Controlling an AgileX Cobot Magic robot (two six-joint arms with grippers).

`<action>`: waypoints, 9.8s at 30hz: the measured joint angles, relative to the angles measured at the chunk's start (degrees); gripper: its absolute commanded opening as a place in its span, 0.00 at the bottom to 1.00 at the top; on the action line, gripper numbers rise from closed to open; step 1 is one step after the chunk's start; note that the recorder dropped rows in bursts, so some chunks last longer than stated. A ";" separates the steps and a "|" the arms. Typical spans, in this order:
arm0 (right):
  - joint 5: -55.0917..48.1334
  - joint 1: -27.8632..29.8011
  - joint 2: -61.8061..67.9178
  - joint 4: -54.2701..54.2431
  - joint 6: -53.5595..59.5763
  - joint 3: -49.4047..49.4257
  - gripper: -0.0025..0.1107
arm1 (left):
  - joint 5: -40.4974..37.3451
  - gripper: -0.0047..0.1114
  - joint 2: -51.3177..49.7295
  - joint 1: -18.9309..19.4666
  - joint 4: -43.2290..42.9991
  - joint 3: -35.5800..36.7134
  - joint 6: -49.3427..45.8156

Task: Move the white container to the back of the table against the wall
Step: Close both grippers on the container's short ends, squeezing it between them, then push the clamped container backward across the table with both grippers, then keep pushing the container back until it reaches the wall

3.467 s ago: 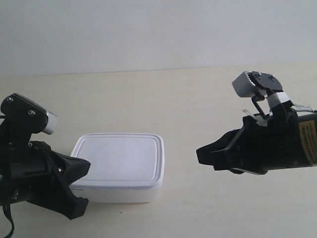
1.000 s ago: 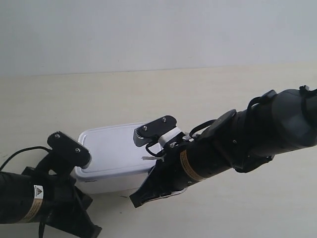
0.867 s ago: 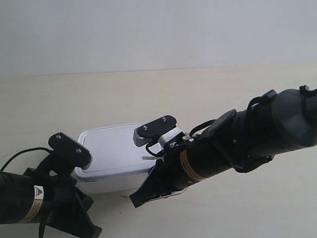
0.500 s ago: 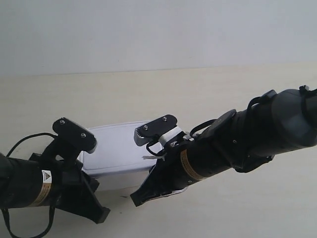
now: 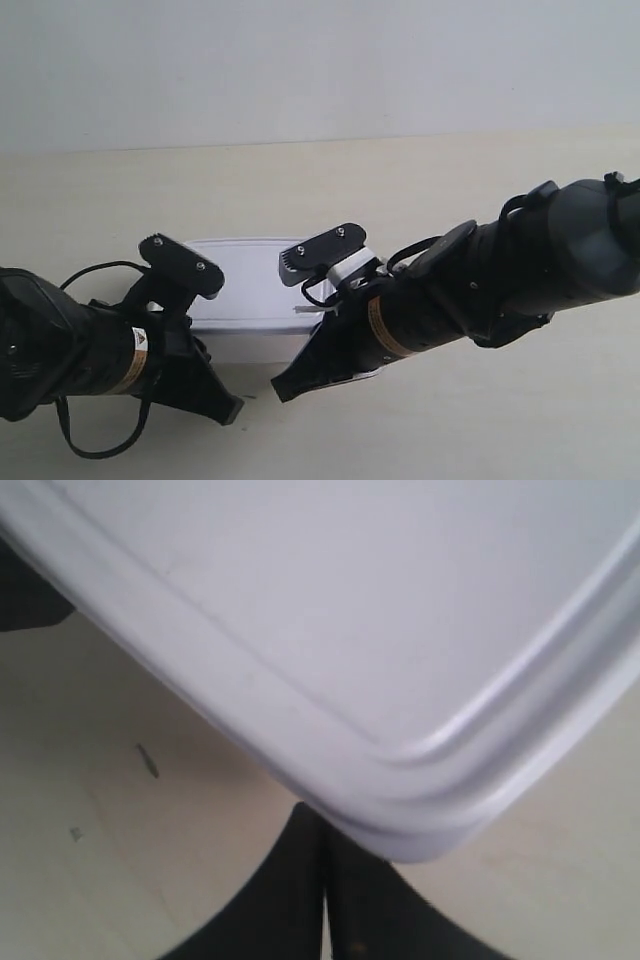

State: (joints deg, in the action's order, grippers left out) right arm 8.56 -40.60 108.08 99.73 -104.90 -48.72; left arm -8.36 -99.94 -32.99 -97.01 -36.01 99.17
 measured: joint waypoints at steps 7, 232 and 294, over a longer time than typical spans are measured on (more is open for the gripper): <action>-1.41 0.00 1.01 0.00 0.00 -1.95 0.02 | -0.74 0.04 -2.13 0.00 -0.11 -2.94 0.00; -7.10 14.25 34.72 -16.91 67.02 -53.98 0.02 | 15.57 0.04 -38.59 22.60 -2.94 -57.46 -15.41; -4.55 18.02 41.22 -17.58 67.25 -63.49 0.02 | 17.94 0.04 -45.67 24.42 -3.57 -69.06 -19.69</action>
State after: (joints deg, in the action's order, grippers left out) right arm 4.02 -22.58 149.30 82.15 -37.65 -112.21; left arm 9.59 -145.60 -8.57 -100.58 -105.07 79.48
